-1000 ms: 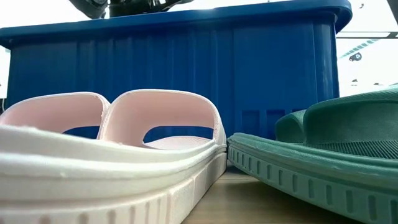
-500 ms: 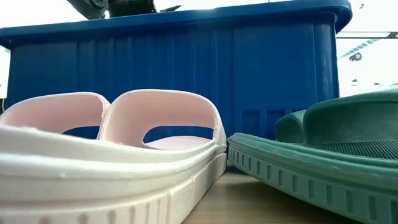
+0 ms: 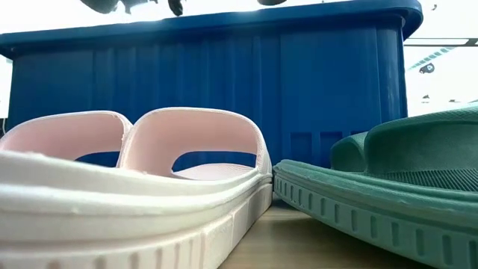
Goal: Pick and place slides into bin
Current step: Put the black slide into the blue bin
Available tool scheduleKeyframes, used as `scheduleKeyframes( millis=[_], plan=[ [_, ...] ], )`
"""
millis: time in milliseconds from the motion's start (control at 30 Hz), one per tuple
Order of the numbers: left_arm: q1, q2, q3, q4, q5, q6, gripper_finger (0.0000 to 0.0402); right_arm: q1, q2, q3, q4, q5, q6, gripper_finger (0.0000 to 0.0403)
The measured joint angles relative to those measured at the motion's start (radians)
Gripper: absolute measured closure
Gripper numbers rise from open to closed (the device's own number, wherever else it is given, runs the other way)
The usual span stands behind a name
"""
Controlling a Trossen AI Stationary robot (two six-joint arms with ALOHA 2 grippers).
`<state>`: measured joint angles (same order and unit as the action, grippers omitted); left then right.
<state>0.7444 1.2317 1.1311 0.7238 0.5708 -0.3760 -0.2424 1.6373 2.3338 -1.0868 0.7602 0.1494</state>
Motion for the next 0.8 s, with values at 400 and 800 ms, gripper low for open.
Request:
scheduleKeyframes(
  millis=[400, 800],
  plan=[
    [0.000, -0.086, -0.006, -0.317, 0.057, 0.582, 0.0240, 0.000, 0.028, -0.118, 0.108, -0.087, 0.274, 0.0394],
    [-0.004, -0.093, -0.008, -0.400, -0.009, 1.084, 0.0195, 0.000, 0.028, -0.137, 0.195, -0.211, 0.376, 0.0394]
  ],
)
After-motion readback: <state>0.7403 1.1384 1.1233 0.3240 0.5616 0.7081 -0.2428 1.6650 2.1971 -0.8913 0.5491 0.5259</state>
